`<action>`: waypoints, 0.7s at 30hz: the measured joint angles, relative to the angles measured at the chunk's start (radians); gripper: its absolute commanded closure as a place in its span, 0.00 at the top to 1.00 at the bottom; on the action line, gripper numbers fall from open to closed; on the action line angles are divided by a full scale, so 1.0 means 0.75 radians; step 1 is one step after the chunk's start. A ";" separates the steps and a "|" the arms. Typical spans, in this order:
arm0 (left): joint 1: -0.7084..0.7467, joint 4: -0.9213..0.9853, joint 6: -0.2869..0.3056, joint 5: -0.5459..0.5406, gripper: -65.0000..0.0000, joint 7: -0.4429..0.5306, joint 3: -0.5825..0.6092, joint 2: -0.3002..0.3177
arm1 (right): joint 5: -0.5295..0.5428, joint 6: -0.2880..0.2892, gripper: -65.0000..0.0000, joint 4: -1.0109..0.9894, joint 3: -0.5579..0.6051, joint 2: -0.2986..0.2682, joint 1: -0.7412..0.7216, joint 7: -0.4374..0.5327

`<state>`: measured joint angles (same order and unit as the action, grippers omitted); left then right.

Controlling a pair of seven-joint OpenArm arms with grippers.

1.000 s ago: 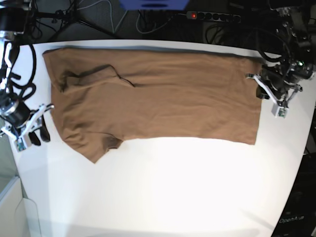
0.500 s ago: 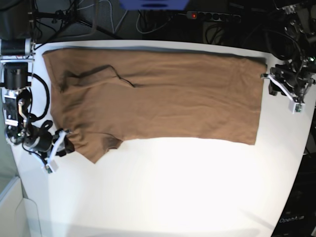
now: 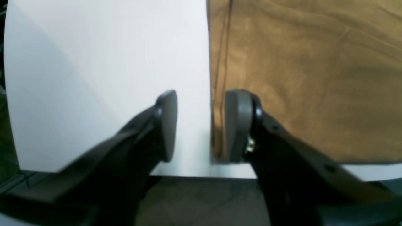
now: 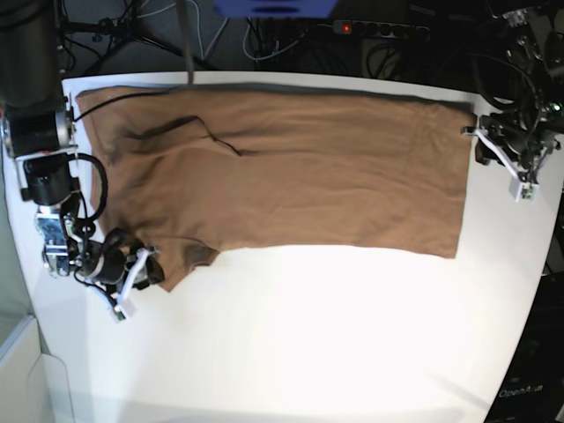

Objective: Fold the T-shirt properly
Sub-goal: 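Move the right gripper to the sleeve corner on the opposite edge and grasp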

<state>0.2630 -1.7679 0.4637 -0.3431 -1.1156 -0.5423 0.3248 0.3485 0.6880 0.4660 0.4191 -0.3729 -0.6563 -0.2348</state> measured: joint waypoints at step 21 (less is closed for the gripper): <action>0.033 0.002 -0.005 0.005 0.38 -0.005 -0.052 -0.037 | -0.168 0.005 0.34 -0.040 -0.005 0.072 -0.018 0.095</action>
<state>0.2878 -1.7664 0.4599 -0.3393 -1.1191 -0.5816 0.2970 0.2222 0.6914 0.4362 0.4152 -0.3187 -0.6701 -0.1635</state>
